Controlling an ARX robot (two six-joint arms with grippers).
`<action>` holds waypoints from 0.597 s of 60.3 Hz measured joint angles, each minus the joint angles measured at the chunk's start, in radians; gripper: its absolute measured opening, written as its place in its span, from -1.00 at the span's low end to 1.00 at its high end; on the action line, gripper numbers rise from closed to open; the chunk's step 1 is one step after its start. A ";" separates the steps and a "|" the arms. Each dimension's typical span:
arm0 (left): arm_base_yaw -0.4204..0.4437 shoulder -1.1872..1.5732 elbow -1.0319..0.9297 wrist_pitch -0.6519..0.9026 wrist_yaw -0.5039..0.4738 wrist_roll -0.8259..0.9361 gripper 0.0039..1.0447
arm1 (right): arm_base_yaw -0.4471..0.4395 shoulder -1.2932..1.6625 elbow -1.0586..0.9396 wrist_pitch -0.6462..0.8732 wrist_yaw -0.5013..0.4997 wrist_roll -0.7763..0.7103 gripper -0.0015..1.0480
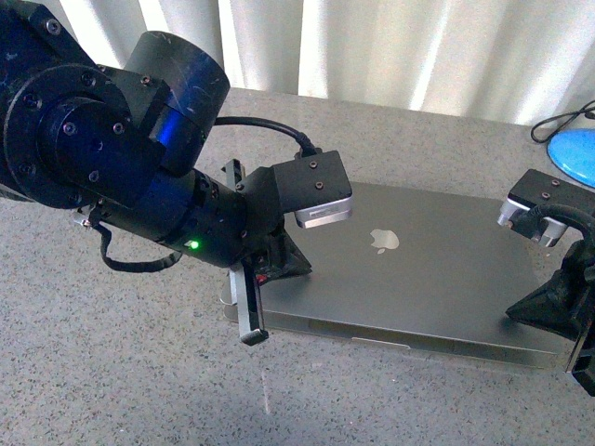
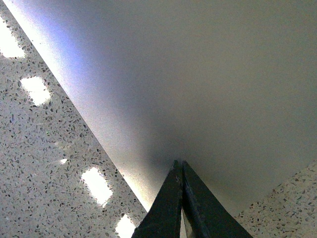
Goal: Close laptop
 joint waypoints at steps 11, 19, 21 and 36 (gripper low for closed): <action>0.000 0.011 -0.005 0.012 0.007 -0.007 -0.94 | -0.001 0.012 -0.001 0.002 -0.002 0.000 -0.98; 0.001 0.021 -0.006 0.015 0.012 -0.011 -0.94 | -0.006 0.026 -0.002 0.008 -0.012 0.001 -0.98; 0.001 0.023 -0.006 0.015 0.013 -0.010 -0.94 | -0.008 0.030 -0.002 0.011 -0.014 0.001 -0.98; 0.006 0.038 -0.006 0.015 0.013 -0.011 -0.94 | -0.014 0.055 -0.002 0.023 -0.018 0.001 -0.98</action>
